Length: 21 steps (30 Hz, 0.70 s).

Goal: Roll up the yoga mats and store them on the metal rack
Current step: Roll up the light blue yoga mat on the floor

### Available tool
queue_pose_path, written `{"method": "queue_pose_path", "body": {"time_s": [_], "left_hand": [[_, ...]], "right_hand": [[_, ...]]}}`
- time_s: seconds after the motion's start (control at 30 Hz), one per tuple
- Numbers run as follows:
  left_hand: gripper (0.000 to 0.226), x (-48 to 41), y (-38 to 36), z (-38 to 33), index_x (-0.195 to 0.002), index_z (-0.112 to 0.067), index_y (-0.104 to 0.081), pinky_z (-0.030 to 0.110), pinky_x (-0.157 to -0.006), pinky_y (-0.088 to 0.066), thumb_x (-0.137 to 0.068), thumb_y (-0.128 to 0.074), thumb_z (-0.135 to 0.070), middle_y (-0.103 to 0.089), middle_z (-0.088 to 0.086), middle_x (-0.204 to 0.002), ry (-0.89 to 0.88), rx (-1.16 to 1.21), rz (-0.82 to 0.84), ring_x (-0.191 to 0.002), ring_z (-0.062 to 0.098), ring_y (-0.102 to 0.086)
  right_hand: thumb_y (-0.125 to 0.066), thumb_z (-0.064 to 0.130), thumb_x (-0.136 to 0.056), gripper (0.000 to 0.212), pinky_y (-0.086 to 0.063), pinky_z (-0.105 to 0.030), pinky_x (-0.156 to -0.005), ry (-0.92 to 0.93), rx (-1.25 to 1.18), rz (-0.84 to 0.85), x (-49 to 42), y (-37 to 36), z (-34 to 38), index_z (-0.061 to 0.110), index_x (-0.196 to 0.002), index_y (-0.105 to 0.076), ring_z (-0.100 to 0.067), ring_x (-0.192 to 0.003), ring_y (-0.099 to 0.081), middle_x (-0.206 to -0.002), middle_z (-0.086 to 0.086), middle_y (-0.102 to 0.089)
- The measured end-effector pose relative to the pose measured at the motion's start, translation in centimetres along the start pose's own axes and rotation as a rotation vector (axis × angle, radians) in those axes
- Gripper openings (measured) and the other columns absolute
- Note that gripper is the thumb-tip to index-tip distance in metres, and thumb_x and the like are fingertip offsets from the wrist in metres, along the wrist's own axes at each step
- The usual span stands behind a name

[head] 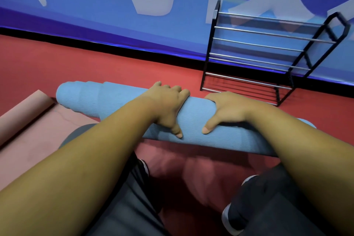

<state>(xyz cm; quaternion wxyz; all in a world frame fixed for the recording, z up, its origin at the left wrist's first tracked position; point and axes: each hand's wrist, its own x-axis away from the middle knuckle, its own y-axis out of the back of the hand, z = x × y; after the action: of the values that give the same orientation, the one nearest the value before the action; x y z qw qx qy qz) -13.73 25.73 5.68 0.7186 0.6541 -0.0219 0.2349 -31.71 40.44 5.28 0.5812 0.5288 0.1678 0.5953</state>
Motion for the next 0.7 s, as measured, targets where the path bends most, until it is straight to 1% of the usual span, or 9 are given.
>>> {"method": "queue_pose_path", "body": {"time_s": [0.03, 0.1, 0.17, 0.23, 0.33, 0.4, 0.5, 0.6, 0.7], "left_hand": [[0.125, 0.0, -0.1, 0.1, -0.142, -0.029, -0.040, 0.055, -0.107, -0.047, -0.042, -0.080, -0.093, -0.057, -0.002, -0.131, 0.004, 0.017, -0.010, -0.117, 0.030, -0.061], [0.118, 0.1, -0.2, 0.4, -0.135, -0.030, -0.043, 0.049, -0.095, -0.053, -0.041, -0.082, -0.090, -0.058, -0.005, -0.128, 0.009, 0.033, -0.019, -0.111, 0.028, -0.060], [0.115, 0.1, -0.1, 0.7, -0.133, -0.032, -0.044, 0.048, -0.094, -0.052, -0.041, -0.084, -0.089, -0.058, -0.007, -0.129, 0.011, 0.058, -0.011, -0.111, 0.027, -0.059], [0.113, 0.1, 0.1, 1.3, -0.133, -0.036, -0.045, 0.045, -0.093, -0.052, -0.041, -0.085, -0.087, -0.059, -0.011, -0.127, 0.021, 0.119, 0.013, -0.111, 0.025, -0.059], [0.106, 0.2, 0.2, 2.1, -0.129, -0.039, -0.049, 0.043, -0.089, -0.054, -0.041, -0.087, -0.085, -0.062, -0.014, -0.120, 0.047, 0.225, 0.059, -0.107, 0.021, -0.062], [0.104, 0.3, 0.3, 2.5, -0.128, -0.040, -0.050, 0.043, -0.088, -0.055, -0.041, -0.088, -0.083, -0.063, -0.015, -0.116, 0.066, 0.280, 0.088, -0.103, 0.019, -0.063], [0.102, 0.3, 0.4, 2.9, -0.128, -0.042, -0.051, 0.042, -0.088, -0.056, -0.042, -0.092, -0.079, -0.065, -0.016, -0.111, 0.093, 0.360, 0.124, -0.100, 0.018, -0.064], [0.101, 0.2, 0.4, 3.3, -0.128, -0.041, -0.054, 0.040, -0.088, -0.056, -0.043, -0.096, -0.074, -0.066, -0.016, -0.108, 0.099, 0.437, 0.130, -0.099, 0.016, -0.064], [0.098, 0.1, 0.3, 3.5, -0.128, -0.039, -0.056, 0.038, -0.089, -0.056, -0.045, -0.099, -0.068, -0.066, -0.017, -0.109, 0.094, 0.500, 0.138, -0.099, 0.012, -0.065]], "right_hand": [[-0.094, 0.075, -0.042, 0.085, -0.058, -0.038, -0.089, 0.007, 0.006, 0.006, -0.1, -0.1, 0.1, 0.043, -0.114, -0.063, -0.006, -0.099, -0.067, -0.111, 0.020, -0.069], [-0.093, 0.076, -0.044, 0.091, -0.057, -0.039, -0.092, 0.023, 0.030, 0.006, 0.0, -0.2, 0.5, 0.044, -0.122, -0.059, -0.006, -0.101, -0.065, -0.115, 0.020, -0.067], [-0.090, 0.078, -0.049, 0.093, -0.055, -0.040, -0.096, 0.037, 0.053, 0.000, 0.1, -0.4, 1.0, 0.045, -0.129, -0.056, -0.008, -0.106, -0.064, -0.119, 0.020, -0.065], [-0.083, 0.083, -0.055, 0.103, -0.051, -0.044, -0.105, 0.056, 0.117, -0.025, 0.3, -0.6, 1.3, 0.041, -0.143, -0.048, -0.015, -0.121, -0.061, -0.134, 0.016, -0.059], [-0.074, 0.090, -0.059, 0.135, -0.037, -0.050, -0.120, 0.048, 0.302, -0.067, 0.8, -1.7, 1.8, 0.033, -0.167, -0.017, -0.029, -0.144, -0.043, -0.162, 0.003, -0.037], [-0.078, 0.086, -0.060, 0.149, -0.028, -0.055, -0.125, 0.057, 0.378, -0.090, 1.2, -2.9, 2.1, 0.028, -0.170, 0.002, -0.033, -0.152, -0.032, -0.169, -0.001, -0.022], [-0.084, 0.084, -0.057, 0.162, -0.016, -0.063, -0.129, 0.044, 0.468, -0.169, 2.0, -4.8, 2.5, 0.027, -0.168, 0.019, -0.035, -0.158, -0.020, -0.174, -0.004, -0.007], [-0.084, 0.085, -0.056, 0.165, -0.010, -0.070, -0.127, 0.008, 0.542, -0.261, 2.2, -6.0, 3.1, 0.026, -0.166, 0.024, -0.040, -0.161, -0.014, -0.177, -0.008, 0.002], [-0.085, 0.080, -0.061, 0.155, -0.017, -0.077, -0.122, -0.014, 0.562, -0.337, 2.1, -6.3, 3.4, 0.026, -0.169, 0.011, -0.039, -0.151, -0.029, -0.169, -0.008, -0.018]]}}
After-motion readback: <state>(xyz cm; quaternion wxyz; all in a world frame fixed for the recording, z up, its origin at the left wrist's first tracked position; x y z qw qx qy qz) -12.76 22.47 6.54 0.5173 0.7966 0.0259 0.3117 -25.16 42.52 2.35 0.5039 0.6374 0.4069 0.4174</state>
